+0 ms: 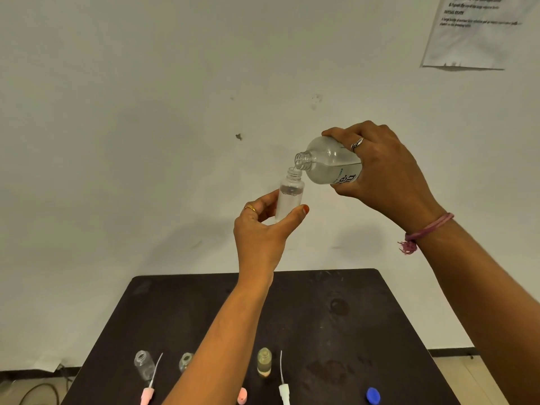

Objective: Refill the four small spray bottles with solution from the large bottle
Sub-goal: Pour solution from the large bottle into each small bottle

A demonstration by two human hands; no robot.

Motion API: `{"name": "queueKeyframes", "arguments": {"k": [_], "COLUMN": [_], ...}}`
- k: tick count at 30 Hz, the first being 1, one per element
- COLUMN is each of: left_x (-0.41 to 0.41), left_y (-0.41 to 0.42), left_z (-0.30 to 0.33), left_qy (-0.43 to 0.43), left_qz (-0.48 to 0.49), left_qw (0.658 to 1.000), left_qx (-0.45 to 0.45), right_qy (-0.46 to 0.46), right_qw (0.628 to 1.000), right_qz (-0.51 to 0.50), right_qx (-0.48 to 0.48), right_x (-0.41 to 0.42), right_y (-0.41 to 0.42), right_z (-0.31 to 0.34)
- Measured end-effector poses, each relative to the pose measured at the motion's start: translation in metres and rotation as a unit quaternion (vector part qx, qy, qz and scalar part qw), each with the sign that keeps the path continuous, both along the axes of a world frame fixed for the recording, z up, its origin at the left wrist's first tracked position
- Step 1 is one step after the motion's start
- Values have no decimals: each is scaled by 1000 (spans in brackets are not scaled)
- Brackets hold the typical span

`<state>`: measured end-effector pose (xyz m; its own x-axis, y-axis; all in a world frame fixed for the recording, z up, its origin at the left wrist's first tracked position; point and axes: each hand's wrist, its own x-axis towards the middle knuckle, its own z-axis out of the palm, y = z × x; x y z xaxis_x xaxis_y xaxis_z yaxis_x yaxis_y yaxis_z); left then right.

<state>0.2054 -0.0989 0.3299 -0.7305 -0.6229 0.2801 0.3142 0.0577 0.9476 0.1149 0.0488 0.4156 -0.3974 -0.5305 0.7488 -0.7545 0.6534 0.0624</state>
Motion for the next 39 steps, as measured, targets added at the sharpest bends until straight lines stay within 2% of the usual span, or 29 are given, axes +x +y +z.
{"name": "queueKeyframes", "arguments": {"k": [39], "left_x": [2], "left_y": [-1], "left_z": [1], "left_qy": [4], "left_qz": [-4], "left_qw": [1000], "left_qx": [6], "right_qy": [-7], "right_qw": [1000], "right_qz": [4], "right_qx": [-6], "right_x": [-1], "right_y": [-3], "right_z": [-2]}}
